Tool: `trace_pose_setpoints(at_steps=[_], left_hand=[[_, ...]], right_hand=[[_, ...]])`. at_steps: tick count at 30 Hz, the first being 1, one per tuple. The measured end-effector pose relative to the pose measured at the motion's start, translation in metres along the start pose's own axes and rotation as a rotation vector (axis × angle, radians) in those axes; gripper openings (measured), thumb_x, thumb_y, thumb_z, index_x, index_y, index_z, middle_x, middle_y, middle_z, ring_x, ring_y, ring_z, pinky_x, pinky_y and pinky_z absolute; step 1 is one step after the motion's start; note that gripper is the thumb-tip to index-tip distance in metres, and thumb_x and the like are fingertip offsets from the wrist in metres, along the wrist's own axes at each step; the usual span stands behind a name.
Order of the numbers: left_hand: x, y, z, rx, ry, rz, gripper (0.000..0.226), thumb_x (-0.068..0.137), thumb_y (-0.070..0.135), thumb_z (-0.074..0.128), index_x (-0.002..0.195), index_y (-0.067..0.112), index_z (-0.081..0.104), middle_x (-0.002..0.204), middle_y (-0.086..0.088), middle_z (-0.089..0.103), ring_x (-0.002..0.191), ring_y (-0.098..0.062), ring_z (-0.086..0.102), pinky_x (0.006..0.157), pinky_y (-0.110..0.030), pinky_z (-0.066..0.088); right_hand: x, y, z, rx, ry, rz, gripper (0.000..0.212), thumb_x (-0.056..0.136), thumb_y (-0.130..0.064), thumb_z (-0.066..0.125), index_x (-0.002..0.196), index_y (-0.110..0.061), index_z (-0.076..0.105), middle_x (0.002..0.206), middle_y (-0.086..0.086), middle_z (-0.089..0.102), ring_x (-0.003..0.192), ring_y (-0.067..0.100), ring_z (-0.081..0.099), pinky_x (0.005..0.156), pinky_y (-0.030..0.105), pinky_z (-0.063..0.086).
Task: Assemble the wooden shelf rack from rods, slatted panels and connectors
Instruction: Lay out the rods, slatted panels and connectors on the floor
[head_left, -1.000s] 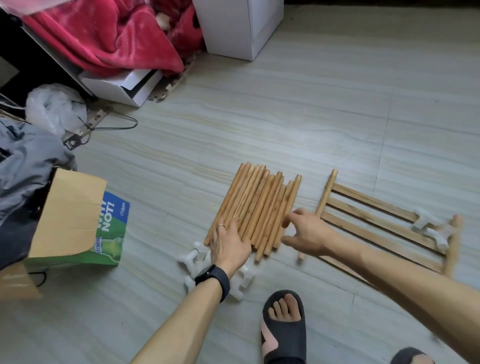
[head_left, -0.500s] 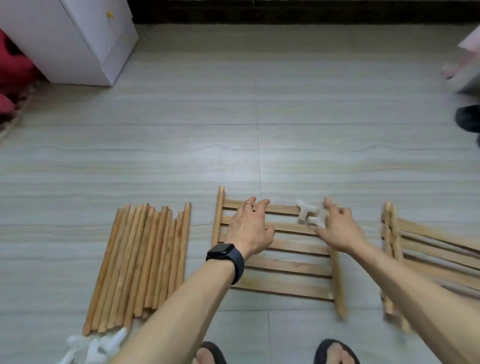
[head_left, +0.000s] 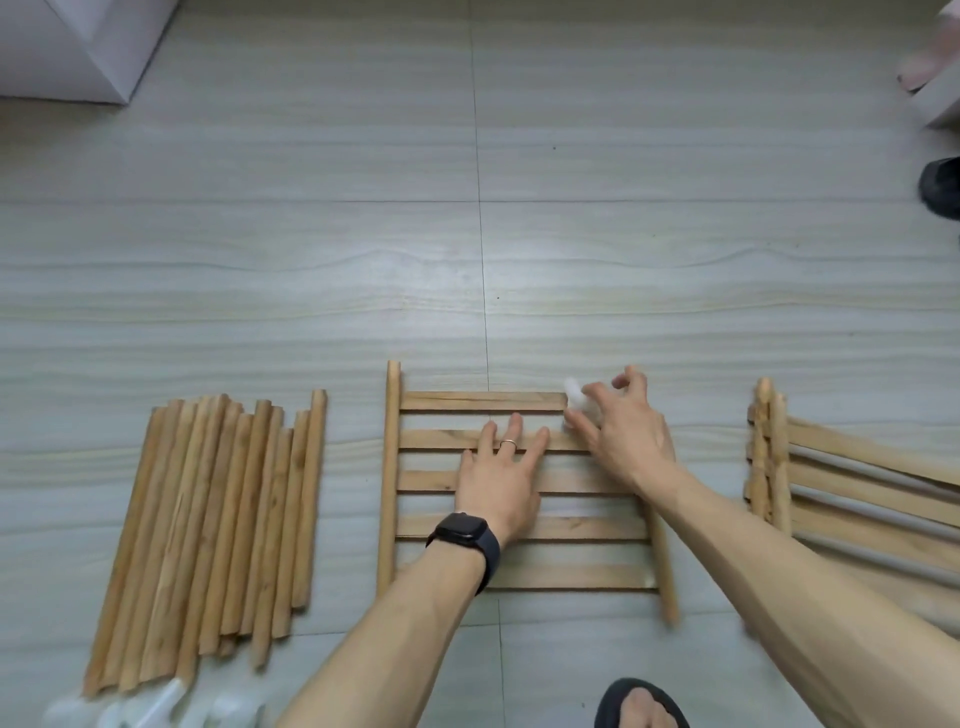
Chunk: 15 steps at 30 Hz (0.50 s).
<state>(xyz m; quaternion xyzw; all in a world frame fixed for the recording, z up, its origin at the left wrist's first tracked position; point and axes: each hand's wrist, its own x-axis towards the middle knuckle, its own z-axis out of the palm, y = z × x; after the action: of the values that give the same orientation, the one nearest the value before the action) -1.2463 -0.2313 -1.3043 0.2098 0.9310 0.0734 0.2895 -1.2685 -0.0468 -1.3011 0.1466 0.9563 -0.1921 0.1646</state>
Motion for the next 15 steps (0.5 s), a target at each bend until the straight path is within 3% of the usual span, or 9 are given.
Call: trace_pose_setpoints(at_steps=[2,4,6,8,11,15], left_hand=[[0.003,-0.003,-0.005,-0.116,0.017,-0.008,0.074,0.097,0.044,0.052,0.159,0.036,0.013,0.170,-0.002,0.008,0.154,-0.031,0.008,0.117,-0.049,0.029],[0.009,-0.006,-0.014,-0.432,0.093,-0.107,0.071,0.095,0.049,0.053,0.158,0.031,0.025,0.163,-0.003,0.032,0.150,-0.027,0.026,0.116,-0.043,0.034],[0.012,-0.009,-0.020,-0.799,0.152,-0.200,0.071,0.093,0.054,0.056,0.156,0.035,0.031,0.153,-0.001,0.048,0.141,-0.022,0.042,0.111,-0.037,0.039],[0.009,-0.011,-0.020,-0.983,0.158,-0.146,0.068,0.090,0.053,0.061,0.152,0.048,0.033,0.147,0.007,0.052,0.134,-0.012,0.047,0.106,-0.032,0.041],[-0.006,-0.017,-0.017,-1.002,0.177,-0.031,0.046,0.092,0.041,0.065,0.135,0.052,0.054,0.124,0.015,0.063,0.120,-0.010,0.059,0.100,-0.033,0.050],[-0.047,-0.036,-0.008,-1.063,0.300,-0.064,0.016,0.095,0.040,0.065,0.110,0.043,0.069,0.110,0.019,0.069,0.103,-0.003,0.063,0.087,-0.031,0.056]], right_hand=[[-0.006,0.002,0.008,0.053,0.020,-0.098,0.040,0.096,-0.048,0.063,0.128,-0.023,0.063,0.136,0.012,0.042,0.150,0.039,0.025,0.111,0.048,0.041],[-0.016,0.004,0.015,0.117,0.118,-0.181,0.032,0.095,-0.036,0.070,0.119,-0.014,0.069,0.126,0.017,0.052,0.156,0.039,0.007,0.118,0.052,0.033],[-0.029,0.004,0.021,0.162,0.231,-0.233,0.024,0.092,-0.028,0.076,0.105,-0.009,0.073,0.113,0.017,0.059,0.153,0.041,0.016,0.118,0.045,0.034],[-0.042,0.001,0.024,0.211,0.273,-0.241,0.023,0.089,-0.027,0.078,0.102,-0.009,0.075,0.103,0.013,0.062,0.132,0.033,0.043,0.102,0.029,0.040],[-0.057,-0.014,0.025,0.286,0.158,-0.290,0.025,0.092,-0.023,0.076,0.113,-0.010,0.074,0.100,0.006,0.061,0.090,0.025,0.062,0.081,0.030,0.049],[-0.077,-0.039,0.021,0.356,0.060,-0.330,0.024,0.093,-0.028,0.074,0.115,-0.020,0.075,0.098,-0.008,0.060,0.084,0.011,0.061,0.084,0.025,0.049]])
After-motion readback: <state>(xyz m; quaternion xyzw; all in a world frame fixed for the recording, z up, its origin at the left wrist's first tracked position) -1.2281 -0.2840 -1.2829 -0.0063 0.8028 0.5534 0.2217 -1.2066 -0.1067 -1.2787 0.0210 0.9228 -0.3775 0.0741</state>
